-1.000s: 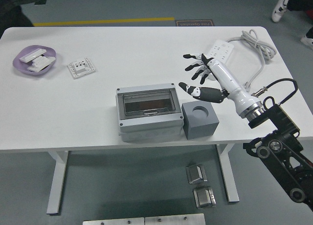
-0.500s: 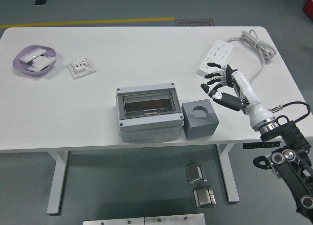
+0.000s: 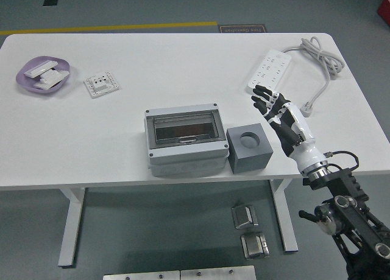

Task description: Pick up the cylinder from the cube,place it in the box,flap close box

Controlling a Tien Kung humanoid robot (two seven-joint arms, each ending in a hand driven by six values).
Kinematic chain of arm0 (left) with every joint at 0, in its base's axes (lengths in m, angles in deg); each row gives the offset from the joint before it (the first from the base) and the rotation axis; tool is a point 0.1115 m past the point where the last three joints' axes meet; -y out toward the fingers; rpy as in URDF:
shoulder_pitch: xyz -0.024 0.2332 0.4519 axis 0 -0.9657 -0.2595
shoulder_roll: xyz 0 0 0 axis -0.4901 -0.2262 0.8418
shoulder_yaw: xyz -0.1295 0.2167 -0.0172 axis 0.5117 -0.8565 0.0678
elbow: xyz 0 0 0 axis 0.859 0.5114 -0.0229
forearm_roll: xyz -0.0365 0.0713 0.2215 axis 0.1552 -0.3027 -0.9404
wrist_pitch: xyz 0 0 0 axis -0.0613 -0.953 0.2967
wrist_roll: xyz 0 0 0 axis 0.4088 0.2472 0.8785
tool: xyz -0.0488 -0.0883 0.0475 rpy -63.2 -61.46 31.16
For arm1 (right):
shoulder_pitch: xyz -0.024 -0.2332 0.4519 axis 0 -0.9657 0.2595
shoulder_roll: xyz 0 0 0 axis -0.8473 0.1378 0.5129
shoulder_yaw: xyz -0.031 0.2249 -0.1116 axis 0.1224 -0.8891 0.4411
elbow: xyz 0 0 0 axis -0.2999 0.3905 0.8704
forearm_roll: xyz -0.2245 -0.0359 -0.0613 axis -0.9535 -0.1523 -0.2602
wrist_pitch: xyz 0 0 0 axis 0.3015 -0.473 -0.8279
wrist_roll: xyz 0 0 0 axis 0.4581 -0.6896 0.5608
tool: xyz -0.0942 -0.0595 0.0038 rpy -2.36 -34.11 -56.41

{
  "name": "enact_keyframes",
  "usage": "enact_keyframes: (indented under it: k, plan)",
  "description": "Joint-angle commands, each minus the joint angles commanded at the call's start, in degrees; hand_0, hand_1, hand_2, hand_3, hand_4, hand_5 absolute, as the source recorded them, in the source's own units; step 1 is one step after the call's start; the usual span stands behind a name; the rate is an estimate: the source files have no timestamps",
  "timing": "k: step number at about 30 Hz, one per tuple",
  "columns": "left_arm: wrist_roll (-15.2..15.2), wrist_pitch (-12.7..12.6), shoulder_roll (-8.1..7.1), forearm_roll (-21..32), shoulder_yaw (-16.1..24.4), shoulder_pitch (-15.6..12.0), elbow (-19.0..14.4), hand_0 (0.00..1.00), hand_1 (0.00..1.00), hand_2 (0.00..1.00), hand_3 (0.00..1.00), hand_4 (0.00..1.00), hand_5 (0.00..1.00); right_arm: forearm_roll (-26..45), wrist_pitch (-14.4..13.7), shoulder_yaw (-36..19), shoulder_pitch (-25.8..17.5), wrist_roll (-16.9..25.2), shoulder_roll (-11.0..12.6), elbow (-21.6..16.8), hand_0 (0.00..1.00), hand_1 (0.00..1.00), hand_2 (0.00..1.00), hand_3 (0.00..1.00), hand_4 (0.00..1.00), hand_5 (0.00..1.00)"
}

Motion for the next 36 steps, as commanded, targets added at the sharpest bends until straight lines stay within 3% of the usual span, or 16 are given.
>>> enact_keyframes:
  k: [17,18,23,24,35,36]
  plan:
    - [1.1,0.7,0.41,1.4,-1.5,-0.3,0.0,0.822,0.811,0.777,0.838,0.725,0.477,4.1,2.1,-0.3,0.1,-1.5,0.2,0.6,0.955,0.901,0.895,0.880,0.983,0.683]
    - [1.3,0.7,0.46,1.5,-1.6,-0.3,0.0,0.822,0.811,0.777,0.838,0.725,0.477,4.3,2.2,-0.5,0.0,-1.5,0.2,0.6,0.998,0.944,0.972,0.937,0.998,0.860]
    - [2.8,1.2,0.61,2.0,-1.7,-0.2,0.0,0.822,0.811,0.777,0.838,0.725,0.477,5.1,2.4,-1.5,-0.3,-1.4,0.3,0.6,0.998,0.944,0.972,0.937,0.998,0.860]
    - [3.1,1.3,0.61,2.0,-1.7,-0.2,0.0,0.822,0.811,0.777,0.838,0.725,0.477,4.9,2.5,-1.7,-0.3,-1.6,0.4,0.6,0.998,0.946,0.977,0.952,0.998,0.998]
    - [8.9,3.1,0.55,0.1,0.8,0.0,0.0,0.822,0.811,0.777,0.838,0.725,0.477,0.4,4.4,-3.5,-0.3,-4.7,0.9,0.3,0.998,0.947,0.962,0.949,0.998,0.998]
    - [9.4,3.3,0.57,-0.2,1.4,0.0,0.0,0.822,0.811,0.777,0.838,0.725,0.477,0.1,4.4,-3.7,-0.3,-4.8,0.9,0.3,0.998,0.997,0.976,0.961,0.998,0.998]
